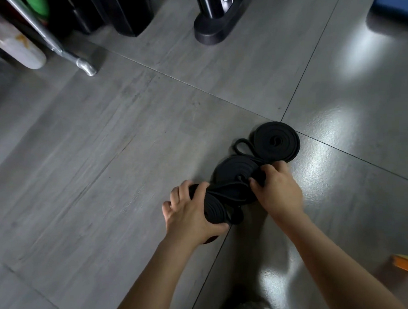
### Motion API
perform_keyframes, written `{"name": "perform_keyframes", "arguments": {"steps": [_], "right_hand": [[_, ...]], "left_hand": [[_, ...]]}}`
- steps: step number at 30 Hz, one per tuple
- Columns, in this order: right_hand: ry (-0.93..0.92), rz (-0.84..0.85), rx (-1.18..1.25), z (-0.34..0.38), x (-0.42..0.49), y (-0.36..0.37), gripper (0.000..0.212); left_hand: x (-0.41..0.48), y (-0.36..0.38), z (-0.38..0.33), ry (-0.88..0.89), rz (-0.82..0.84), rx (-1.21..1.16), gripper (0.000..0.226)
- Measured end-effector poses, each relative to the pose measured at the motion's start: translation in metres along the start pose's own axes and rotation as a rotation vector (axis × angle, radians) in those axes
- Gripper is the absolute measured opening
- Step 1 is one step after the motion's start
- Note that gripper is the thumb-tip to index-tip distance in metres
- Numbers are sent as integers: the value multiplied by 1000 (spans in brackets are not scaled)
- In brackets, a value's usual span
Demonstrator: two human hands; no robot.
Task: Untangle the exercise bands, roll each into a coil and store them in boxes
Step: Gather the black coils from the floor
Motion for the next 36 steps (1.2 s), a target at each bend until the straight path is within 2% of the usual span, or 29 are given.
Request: {"name": "perform_keyframes", "arguments": {"steps": [3,5,7,13,17,20,29,36], "right_hand": [[6,59,-44,5,13,-5,37],[64,103,-10,7,20,-6,41],[79,137,-38,11,23,-4,39],[98,162,-69,17,29,-9,37],[58,-4,-93,13,22,-28,46],[64,-87,-33,0,15,-43,42],[179,114,167,-17,15,-25,40],[180,129,227,-17,24,-28,44]], "left_hand": [[-1,2,17,33,114,-200,94],[-1,-1,26,83,154,-383,80],[3,-2,31,95,158,-466,64],[12,-8,28,48,220,-550,50],[15,-11,26,30,250,-605,46],[15,-10,23,4,240,-606,44],[14,-13,19,-58,227,-606,44],[16,-19,17,-59,297,-596,42]]}}
Point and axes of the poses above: each hand's wrist, its own x-axis towards the middle knuckle, its own y-axis out of the palm, z = x × y, the point moved 3 cm from there along x, towards the middle knuckle, and after that the axes turned 5 degrees about z, right-handed, at the moved point
